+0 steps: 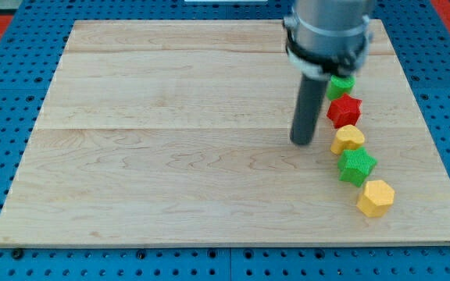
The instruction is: Move the yellow heart slightly towards the right
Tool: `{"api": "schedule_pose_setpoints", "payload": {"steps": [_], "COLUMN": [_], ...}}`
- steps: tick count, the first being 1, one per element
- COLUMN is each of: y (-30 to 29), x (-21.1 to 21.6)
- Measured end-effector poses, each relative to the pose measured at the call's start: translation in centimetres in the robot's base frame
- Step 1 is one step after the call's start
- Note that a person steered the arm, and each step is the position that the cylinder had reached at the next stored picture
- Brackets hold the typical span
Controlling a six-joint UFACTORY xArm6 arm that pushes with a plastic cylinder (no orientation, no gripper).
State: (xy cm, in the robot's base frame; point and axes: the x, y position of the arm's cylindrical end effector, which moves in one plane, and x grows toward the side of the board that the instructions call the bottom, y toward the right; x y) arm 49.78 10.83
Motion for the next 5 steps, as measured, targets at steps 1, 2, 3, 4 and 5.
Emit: {"api": "schedule_pose_setpoints", "payload": {"steps": [1,2,3,4,5], "y": [0.5,0.3,0.3,0.3,0.0], "x": [1.6,-0.4,-1.5,-2.7,-2.7]}}
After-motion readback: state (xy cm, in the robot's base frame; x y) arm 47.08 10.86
